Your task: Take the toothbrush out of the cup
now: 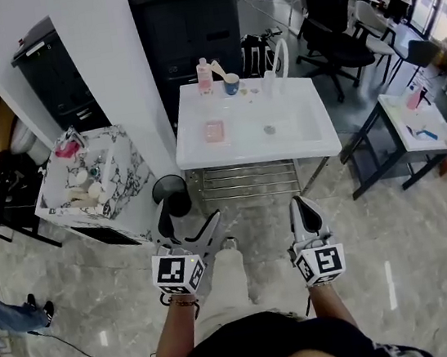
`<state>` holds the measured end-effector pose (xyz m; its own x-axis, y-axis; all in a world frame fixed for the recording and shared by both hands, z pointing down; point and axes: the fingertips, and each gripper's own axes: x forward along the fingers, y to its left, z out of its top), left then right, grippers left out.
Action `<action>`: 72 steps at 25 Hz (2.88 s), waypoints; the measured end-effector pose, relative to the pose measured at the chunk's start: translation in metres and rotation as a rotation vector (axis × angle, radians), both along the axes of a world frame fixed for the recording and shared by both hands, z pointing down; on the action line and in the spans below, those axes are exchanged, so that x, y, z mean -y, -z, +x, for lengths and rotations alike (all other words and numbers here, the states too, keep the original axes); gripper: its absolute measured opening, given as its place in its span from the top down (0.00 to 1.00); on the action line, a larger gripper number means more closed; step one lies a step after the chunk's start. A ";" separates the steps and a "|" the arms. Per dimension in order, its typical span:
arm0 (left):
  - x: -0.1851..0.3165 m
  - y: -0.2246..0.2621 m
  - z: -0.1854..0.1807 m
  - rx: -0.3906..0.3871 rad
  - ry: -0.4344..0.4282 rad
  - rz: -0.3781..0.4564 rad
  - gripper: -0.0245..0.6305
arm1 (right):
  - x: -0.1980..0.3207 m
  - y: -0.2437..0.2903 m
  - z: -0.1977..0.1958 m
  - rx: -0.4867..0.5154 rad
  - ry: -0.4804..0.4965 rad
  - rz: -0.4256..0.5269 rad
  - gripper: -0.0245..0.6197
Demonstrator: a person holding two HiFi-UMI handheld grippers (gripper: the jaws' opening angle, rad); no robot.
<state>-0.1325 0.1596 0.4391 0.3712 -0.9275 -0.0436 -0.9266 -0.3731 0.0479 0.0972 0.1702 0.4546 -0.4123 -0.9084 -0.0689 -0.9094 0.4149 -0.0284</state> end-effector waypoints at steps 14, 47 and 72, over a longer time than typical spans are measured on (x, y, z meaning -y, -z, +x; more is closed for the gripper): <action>0.145 0.000 0.014 -0.017 -0.042 0.041 0.21 | 0.114 0.006 -0.014 -0.011 0.009 0.074 0.95; 0.513 -0.058 0.064 -0.081 -0.160 -0.157 0.21 | 0.408 0.001 0.004 -0.021 -0.073 -0.020 0.95; 0.672 -0.165 0.098 -0.092 -0.088 -0.445 0.21 | 0.497 0.013 0.006 0.028 0.077 0.010 0.95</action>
<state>-0.0342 -0.5125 0.6038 0.4628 -0.8285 0.3151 -0.8765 -0.3747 0.3021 0.1031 -0.3265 0.4421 -0.4788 -0.8733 -0.0897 -0.8737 0.4840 -0.0486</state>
